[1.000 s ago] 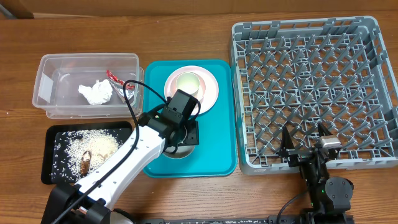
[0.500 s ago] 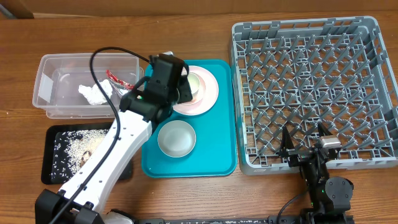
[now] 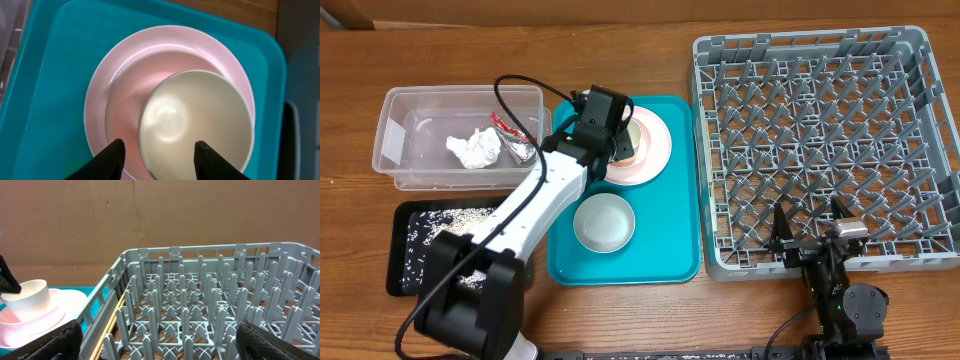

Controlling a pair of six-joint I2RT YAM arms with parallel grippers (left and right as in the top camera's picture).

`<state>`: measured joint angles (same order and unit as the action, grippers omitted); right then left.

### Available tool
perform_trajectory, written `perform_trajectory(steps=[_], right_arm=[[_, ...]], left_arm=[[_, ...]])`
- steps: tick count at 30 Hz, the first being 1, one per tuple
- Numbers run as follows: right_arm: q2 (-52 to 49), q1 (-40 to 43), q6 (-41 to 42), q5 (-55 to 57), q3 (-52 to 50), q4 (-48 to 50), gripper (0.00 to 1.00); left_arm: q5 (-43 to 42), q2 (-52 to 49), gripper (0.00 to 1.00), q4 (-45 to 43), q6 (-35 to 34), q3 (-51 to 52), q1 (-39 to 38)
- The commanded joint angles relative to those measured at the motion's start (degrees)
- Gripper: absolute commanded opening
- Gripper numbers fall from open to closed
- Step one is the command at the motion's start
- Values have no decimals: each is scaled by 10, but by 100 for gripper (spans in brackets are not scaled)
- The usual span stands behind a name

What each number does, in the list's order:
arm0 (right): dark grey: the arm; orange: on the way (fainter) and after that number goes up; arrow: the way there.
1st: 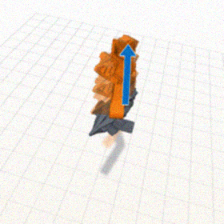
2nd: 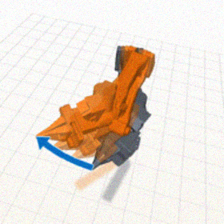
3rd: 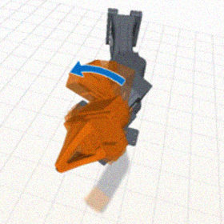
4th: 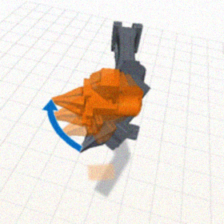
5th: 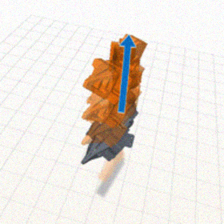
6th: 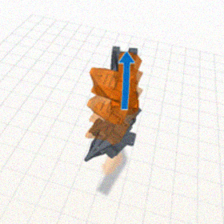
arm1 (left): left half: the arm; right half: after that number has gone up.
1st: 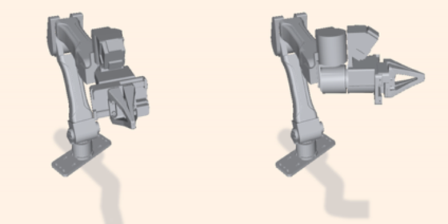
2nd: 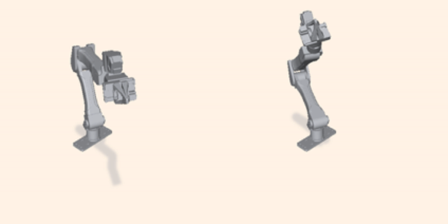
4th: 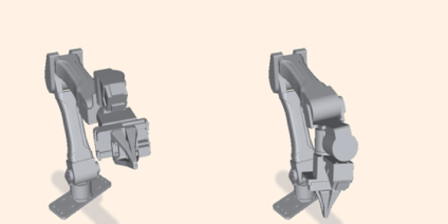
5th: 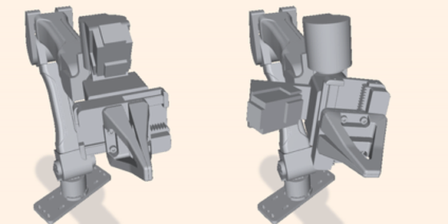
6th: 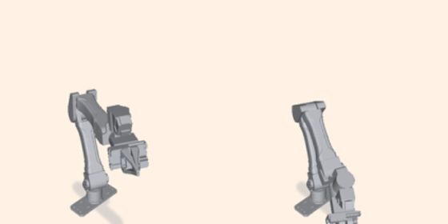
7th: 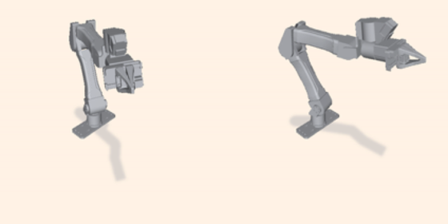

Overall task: Sort waste into correct bins and load items into the dishwasher
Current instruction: 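Move the left gripper over the cream cup on the pink plate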

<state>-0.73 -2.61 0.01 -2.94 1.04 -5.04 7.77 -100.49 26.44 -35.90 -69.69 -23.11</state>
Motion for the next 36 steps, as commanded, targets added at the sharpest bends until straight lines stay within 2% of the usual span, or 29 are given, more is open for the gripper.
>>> perform_trajectory(steps=[1, 15, 25, 31, 36], right_arm=[[6, 4, 2, 3, -6, 4, 100], [6, 4, 2, 3, -6, 4, 100], [6, 4, 2, 3, -6, 4, 100], [6, 4, 2, 3, -6, 4, 100], [6, 4, 2, 3, -6, 4, 100]], left_arm=[[12, -12, 45, -3, -6, -6, 7], [12, -20, 18, 1, -5, -7, 7], [12, -23, 18, 26, -5, -6, 7], [12, -22, 4, 18, -6, -7, 7], [11, -5, 4, 19, -5, -17, 11]])
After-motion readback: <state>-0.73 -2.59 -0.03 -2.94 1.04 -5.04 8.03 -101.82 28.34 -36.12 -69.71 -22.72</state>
